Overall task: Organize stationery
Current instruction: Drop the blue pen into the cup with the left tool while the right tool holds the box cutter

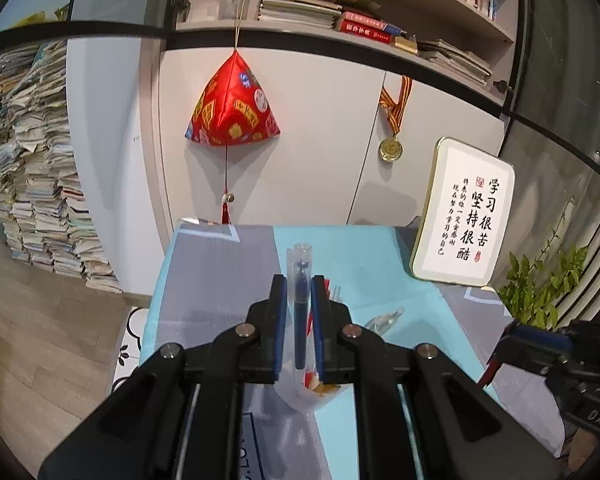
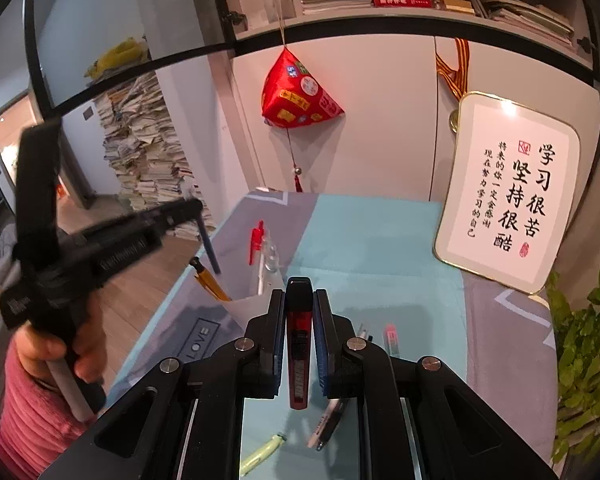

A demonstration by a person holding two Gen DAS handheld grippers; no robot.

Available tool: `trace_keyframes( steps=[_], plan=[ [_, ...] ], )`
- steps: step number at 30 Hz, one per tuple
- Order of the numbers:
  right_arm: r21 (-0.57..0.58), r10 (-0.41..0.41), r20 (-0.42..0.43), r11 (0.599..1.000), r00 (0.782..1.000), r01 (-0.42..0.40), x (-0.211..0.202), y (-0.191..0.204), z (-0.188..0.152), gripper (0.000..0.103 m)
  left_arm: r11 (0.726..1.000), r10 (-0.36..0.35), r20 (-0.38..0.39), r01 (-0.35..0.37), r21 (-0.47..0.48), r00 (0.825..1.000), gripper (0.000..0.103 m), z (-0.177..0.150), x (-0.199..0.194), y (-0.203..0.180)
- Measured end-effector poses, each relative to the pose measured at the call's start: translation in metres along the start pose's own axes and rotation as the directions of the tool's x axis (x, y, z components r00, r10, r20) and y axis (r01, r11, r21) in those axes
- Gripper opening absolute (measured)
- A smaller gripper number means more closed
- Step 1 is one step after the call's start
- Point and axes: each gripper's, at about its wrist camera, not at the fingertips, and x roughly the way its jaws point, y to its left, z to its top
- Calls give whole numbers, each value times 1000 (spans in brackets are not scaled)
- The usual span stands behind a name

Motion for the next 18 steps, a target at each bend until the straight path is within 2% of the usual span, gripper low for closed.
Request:
trace_keyframes(
  steps=[14, 18],
  plan=[
    [0, 5, 4, 1000, 1000, -5, -1, 5, 1, 14, 1000, -2, -32, 2, 5, 999, 11, -16, 9, -2],
    [-1, 4, 7, 1000, 1000, -4, -1, 7, 2, 14, 1000, -2, -21, 2, 3, 1000, 11, -17, 8, -1]
  ],
)
